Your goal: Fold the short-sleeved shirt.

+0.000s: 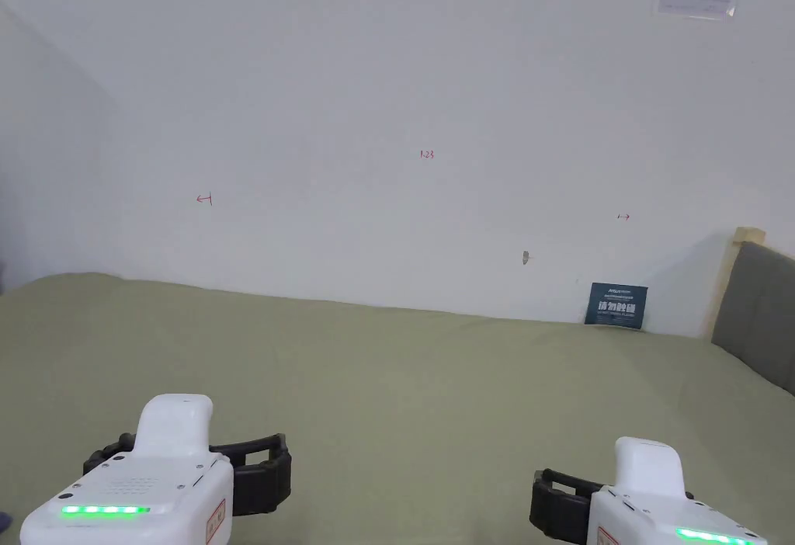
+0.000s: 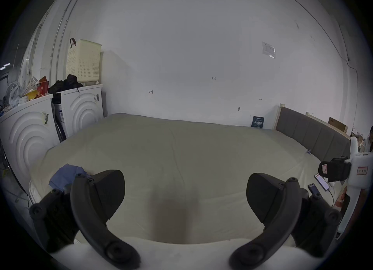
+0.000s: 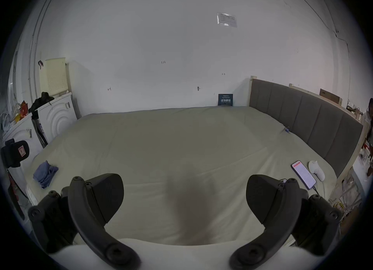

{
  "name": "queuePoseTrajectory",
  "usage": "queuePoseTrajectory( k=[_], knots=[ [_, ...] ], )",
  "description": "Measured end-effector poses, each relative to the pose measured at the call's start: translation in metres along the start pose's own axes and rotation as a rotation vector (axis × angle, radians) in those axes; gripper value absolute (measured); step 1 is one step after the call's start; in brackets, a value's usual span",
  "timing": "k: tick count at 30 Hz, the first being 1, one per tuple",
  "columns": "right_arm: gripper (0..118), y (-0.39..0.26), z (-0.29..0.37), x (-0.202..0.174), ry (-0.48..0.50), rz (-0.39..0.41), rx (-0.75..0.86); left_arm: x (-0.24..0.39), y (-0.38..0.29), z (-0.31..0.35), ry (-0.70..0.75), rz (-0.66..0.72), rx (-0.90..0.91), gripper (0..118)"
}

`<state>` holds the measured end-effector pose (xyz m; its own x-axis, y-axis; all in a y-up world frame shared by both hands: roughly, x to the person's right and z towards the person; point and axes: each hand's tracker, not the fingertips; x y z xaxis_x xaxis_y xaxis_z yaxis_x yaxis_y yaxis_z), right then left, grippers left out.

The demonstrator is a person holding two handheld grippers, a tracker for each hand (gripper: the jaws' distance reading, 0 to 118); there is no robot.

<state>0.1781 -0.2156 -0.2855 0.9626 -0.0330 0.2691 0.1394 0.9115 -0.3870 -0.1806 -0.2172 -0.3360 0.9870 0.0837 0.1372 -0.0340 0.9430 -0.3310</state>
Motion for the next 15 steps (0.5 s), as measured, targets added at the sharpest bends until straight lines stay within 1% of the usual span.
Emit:
queuePoseTrajectory(
  k=[7, 15],
  knots=[
    [118, 0.003, 0.002, 0.001, 0.021, -0.042, -0.028, 0.0, -0.001, -0.001, -0.008, 0.01, -0.005, 118],
    [118, 0.0, -0.003, 0.014, 0.063, -0.072, 0.012, -0.001, 0.001, -0.001, -0.01, 0.018, -0.008, 118]
  ],
)
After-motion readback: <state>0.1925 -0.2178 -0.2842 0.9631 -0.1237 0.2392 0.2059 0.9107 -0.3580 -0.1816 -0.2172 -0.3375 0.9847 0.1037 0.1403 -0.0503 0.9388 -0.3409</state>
